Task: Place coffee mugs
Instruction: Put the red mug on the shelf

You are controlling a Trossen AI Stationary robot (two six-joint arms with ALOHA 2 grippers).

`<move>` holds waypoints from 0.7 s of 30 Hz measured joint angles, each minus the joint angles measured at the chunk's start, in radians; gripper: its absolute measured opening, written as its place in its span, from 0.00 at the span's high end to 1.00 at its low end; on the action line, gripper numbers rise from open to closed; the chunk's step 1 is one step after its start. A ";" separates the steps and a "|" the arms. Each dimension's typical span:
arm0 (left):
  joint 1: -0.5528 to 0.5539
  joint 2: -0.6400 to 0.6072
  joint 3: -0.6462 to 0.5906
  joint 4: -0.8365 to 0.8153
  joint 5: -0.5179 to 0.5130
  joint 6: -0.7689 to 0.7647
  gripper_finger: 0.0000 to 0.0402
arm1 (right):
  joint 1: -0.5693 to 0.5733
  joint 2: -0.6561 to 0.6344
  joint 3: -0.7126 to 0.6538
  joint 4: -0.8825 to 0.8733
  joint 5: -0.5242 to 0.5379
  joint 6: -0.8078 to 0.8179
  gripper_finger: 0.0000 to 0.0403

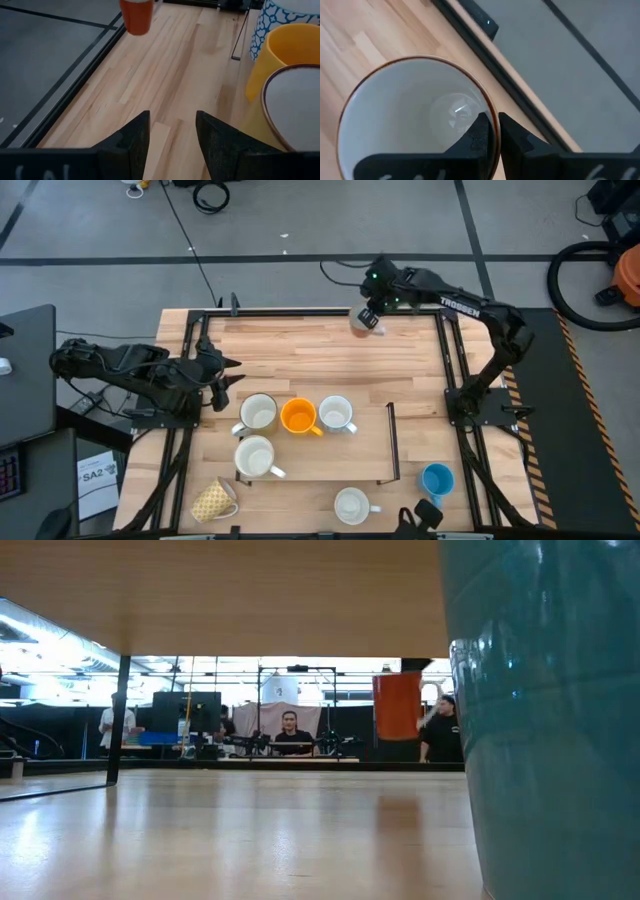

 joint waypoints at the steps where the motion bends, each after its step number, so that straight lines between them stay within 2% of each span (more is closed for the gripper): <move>1: 0.000 0.000 0.000 0.000 0.000 0.000 0.59 | 0.000 0.000 0.029 -0.026 0.002 0.000 0.93; 12: 0.000 0.000 0.000 -0.001 0.000 0.000 0.59 | 0.037 0.000 0.343 -0.261 0.002 0.002 0.93; 21: 0.000 0.000 0.000 -0.001 0.000 -0.001 0.59 | 0.165 -0.001 0.540 -0.481 0.001 0.084 0.93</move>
